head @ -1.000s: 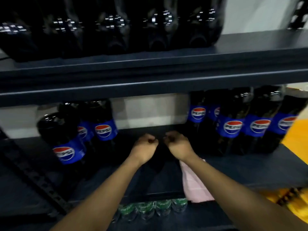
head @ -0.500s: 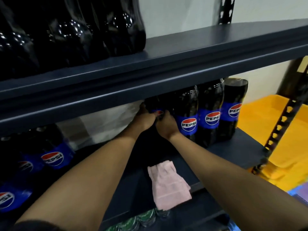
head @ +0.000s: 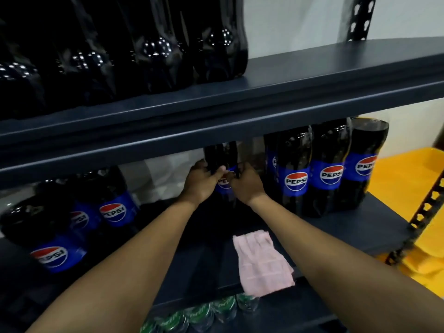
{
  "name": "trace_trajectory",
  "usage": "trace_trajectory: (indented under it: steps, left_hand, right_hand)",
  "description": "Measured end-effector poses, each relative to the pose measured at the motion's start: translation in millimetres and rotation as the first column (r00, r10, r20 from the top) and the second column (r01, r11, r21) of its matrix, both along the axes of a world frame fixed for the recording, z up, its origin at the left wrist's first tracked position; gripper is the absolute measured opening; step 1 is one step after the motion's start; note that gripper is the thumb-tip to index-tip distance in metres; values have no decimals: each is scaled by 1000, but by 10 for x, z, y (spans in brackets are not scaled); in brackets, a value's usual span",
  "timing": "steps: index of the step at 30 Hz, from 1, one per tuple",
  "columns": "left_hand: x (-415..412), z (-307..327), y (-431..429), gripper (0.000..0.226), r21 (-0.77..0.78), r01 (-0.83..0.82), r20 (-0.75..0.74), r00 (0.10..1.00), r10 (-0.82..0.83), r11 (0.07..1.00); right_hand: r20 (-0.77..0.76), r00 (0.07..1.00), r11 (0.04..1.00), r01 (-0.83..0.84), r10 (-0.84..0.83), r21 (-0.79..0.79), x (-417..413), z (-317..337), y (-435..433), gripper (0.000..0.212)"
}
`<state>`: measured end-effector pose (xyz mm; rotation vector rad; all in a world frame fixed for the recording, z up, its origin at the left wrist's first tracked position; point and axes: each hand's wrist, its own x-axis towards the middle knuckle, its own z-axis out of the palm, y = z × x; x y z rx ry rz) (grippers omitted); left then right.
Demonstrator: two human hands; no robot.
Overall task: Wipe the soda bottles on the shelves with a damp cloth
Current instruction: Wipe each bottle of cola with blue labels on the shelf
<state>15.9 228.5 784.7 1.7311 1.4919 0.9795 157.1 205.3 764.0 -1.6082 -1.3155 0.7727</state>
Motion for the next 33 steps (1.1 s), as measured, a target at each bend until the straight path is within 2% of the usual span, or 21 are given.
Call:
trace_trajectory:
  steps: [2, 7, 9, 11, 13, 16, 22, 26, 27, 29, 31, 33]
  left_hand:
    - [-175, 5, -191, 38, 16, -14, 22, 1000, 14, 1000]
    - [-560, -35, -724, 39, 15, -147, 126, 981, 144, 989]
    - [-687, -99, -904, 38, 17, -146, 175, 975, 140, 989]
    - [-819, -151, -1088, 44, 21, -131, 198, 972, 124, 991]
    - [-942, -224, -1226, 59, 39, -115, 202, 974, 105, 993]
    - [-1045, -288, -1423, 76, 53, -119, 208, 972, 106, 991]
    - [-1067, -249, -1734, 60, 56, -102, 165, 982, 91, 993]
    - [-1063, -213, -1801, 51, 58, -93, 182, 980, 81, 994]
    - [-1060, -206, -1808, 50, 55, -86, 198, 977, 73, 995]
    - [-1057, -209, -1809, 52, 47, -80, 235, 970, 66, 996]
    - [-1047, -208, -1818, 52, 40, -75, 263, 963, 61, 996]
    - [-1034, -202, -1832, 51, 38, -73, 283, 957, 59, 997]
  right_hand:
    - [16, 998, 998, -57, 58, -7, -115, -22, -77, 53]
    - [86, 981, 984, -175, 172, 22, -395, -189, -317, 64]
    - [101, 978, 982, -186, 182, 33, -469, -157, -534, 48]
    - [54, 976, 975, -213, 210, 67, -547, -142, -737, 33]
    - [-6, 961, 958, -276, 278, 77, -615, -136, -958, 34]
    - [-7, 955, 952, -294, 296, 83, -714, -149, -1211, 39]
    - [-39, 956, 951, -283, 290, 126, -759, -240, -1479, 34]
    - [-12, 946, 937, -319, 324, 142, -652, -357, -1515, 43]
    - [40, 945, 932, -328, 326, 152, -594, -411, -1502, 46]
    - [285, 928, 938, -298, 242, 174, -436, -572, -1455, 44]
    - [569, 808, 966, -244, 156, 81, -227, -785, -1390, 49]
    - [734, 637, 971, -188, 235, -147, -70, -1017, -1372, 69]
